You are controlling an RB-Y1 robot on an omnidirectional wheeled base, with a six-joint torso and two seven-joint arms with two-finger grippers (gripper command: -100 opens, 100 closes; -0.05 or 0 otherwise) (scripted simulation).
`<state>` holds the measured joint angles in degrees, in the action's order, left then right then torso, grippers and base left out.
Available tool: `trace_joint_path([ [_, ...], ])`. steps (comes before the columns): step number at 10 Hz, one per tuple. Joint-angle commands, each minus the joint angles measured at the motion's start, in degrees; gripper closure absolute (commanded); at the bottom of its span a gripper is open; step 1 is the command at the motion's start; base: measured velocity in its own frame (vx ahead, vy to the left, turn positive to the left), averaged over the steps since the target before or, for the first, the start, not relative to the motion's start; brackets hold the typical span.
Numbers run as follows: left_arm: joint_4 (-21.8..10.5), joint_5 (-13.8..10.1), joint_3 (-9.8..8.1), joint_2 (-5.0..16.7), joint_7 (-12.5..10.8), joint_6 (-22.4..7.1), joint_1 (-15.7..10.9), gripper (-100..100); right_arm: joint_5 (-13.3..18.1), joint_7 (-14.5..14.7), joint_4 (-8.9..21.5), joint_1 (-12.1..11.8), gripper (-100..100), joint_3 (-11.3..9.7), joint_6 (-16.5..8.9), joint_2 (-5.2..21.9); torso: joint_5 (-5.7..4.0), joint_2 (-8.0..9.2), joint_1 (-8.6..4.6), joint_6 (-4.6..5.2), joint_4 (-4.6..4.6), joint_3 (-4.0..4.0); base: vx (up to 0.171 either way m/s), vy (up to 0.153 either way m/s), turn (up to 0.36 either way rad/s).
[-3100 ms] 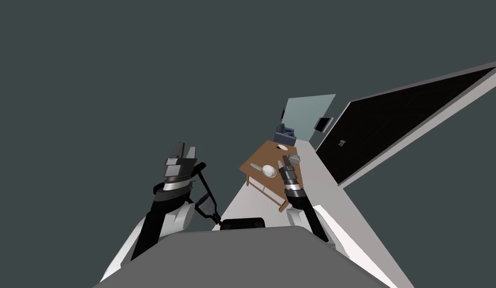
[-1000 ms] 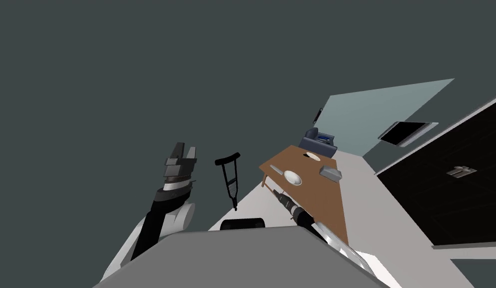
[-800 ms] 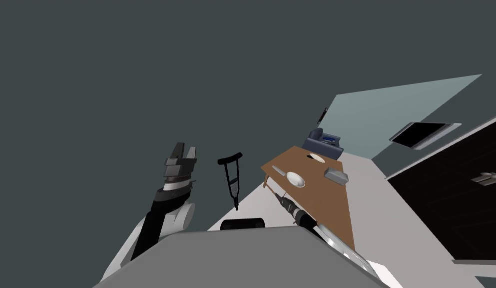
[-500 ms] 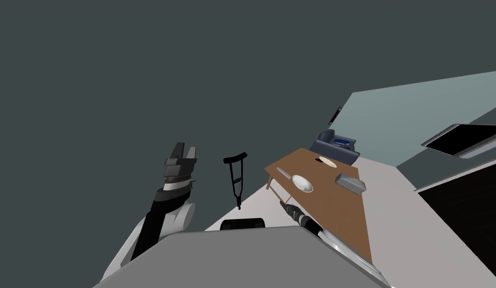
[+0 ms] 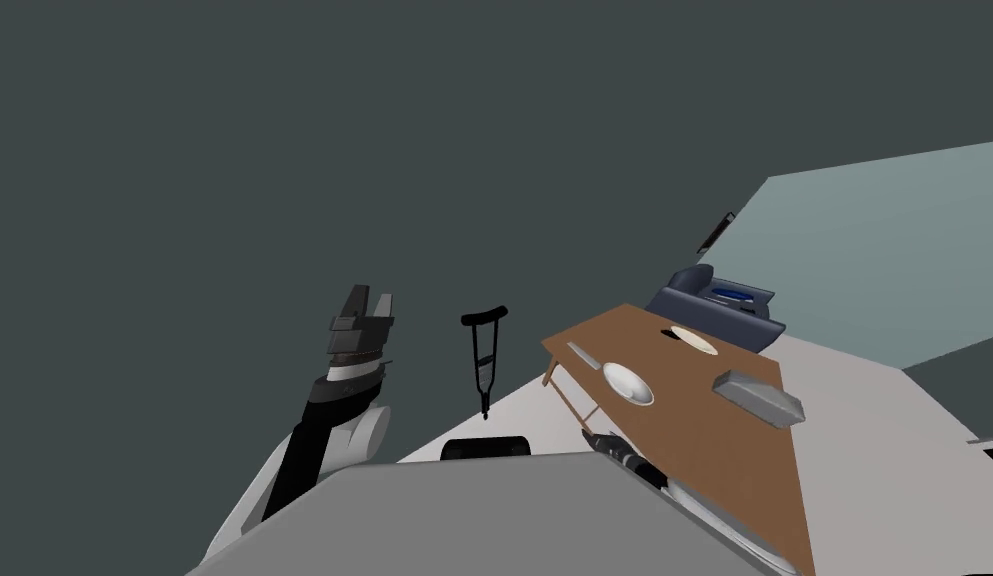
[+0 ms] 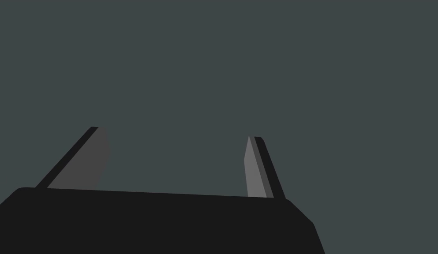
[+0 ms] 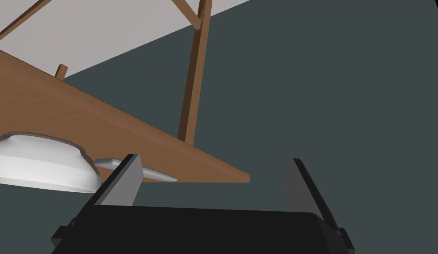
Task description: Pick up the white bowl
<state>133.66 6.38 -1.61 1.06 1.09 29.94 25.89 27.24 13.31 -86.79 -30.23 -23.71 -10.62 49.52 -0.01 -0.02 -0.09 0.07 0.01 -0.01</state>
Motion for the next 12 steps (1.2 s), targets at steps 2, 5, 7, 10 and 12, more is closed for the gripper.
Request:
trace_joint_path([
  [2, 0.0, 0.0, 0.01, 0.0, 0.0, 0.0, -0.01, 0, 1.58, 1.1, 3.57, 1.19, -100, -2.32, -2.23, 1.49, 0.0, -0.03, 0.01, -0.05, 0.0, -0.01, 0.016, -0.001, 0.139],
  [5, 0.0, 0.0, 0.0, 0.0, 0.0, 0.0, -0.01, 0, 5.82, 3.85, 8.95, 0.88, -100, -6.04, -6.66, 5.2, 0.01, -0.04, -0.03, -0.04, -0.01, -0.02, 0.024, -0.008, 0.277],
  [7, 0.0, 0.0, 0.0, 0.0, 0.0, 0.0, 0.0, 0, 8.25, 5.6, 11.97, 0.72, -100, -8.05, -9.02, 7.33, -0.01, -0.09, -0.08, -0.01, -0.02, -0.05, 0.045, -0.027, 0.219],
  [10, 0.0, 0.0, -0.01, 0.0, 0.0, 0.0, 0.01, 0, 11.22, 8.1, 15.63, 0.54, -100, -10.48, -11.51, 10.08, -0.02, -0.08, -0.11, 0.02, -0.02, -0.05, 0.039, -0.043, 0.19],
  [12, 0.0, 0.0, -0.01, 0.01, 0.0, 0.0, 0.0, 0, 12.7, 9.62, 17.46, 0.45, -100, -11.78, -12.41, 11.47, -0.06, -0.17, -0.27, -0.03, -0.03, -0.09, 0.058, -0.092, 0.235],
])
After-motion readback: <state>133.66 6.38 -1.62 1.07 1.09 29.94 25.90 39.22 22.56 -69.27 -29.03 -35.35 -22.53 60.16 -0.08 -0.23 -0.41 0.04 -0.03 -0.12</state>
